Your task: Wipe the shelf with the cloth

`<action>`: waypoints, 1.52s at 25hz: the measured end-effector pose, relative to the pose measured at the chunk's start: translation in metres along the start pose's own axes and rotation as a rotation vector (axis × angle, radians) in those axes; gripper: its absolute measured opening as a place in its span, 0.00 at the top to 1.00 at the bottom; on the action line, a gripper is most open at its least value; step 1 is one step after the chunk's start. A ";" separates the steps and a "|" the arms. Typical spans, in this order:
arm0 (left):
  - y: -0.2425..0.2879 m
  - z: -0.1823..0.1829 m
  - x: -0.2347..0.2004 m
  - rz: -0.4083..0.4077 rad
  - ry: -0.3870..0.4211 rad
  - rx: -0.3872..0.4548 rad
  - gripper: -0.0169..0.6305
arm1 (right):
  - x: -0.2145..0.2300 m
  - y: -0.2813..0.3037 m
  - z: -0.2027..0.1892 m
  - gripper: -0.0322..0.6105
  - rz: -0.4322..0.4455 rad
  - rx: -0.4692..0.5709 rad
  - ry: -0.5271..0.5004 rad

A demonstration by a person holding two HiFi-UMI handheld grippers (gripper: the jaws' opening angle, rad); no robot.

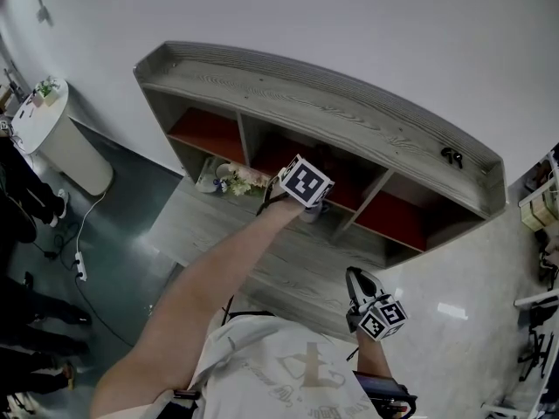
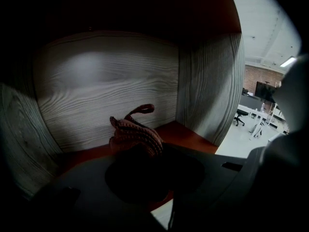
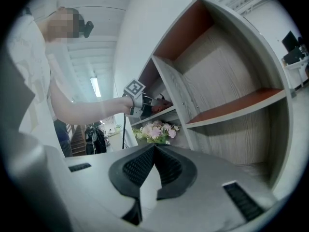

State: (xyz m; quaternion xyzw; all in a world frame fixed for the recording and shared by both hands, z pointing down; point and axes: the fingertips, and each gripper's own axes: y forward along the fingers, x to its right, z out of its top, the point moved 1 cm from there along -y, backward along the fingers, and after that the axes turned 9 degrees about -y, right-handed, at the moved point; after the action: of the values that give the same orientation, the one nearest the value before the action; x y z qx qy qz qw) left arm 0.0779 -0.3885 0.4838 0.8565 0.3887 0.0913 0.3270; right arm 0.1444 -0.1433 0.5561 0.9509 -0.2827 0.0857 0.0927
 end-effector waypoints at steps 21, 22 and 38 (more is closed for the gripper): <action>-0.031 -0.014 -0.098 0.225 -0.190 0.069 0.84 | -0.012 0.031 -0.007 0.94 0.073 -0.029 0.005; -0.033 -0.016 -0.101 0.233 -0.210 0.075 0.84 | -0.013 0.032 -0.007 0.94 0.079 -0.030 0.006; -0.092 -0.056 -0.089 0.131 -0.368 0.207 0.84 | -0.042 0.055 -0.010 0.94 0.218 -0.053 -0.008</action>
State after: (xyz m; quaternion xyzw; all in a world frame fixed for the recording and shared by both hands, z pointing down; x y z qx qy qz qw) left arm -0.0615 -0.3812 0.4780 0.9112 0.2730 -0.0860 0.2961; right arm 0.0787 -0.1644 0.5638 0.9120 -0.3871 0.0837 0.1068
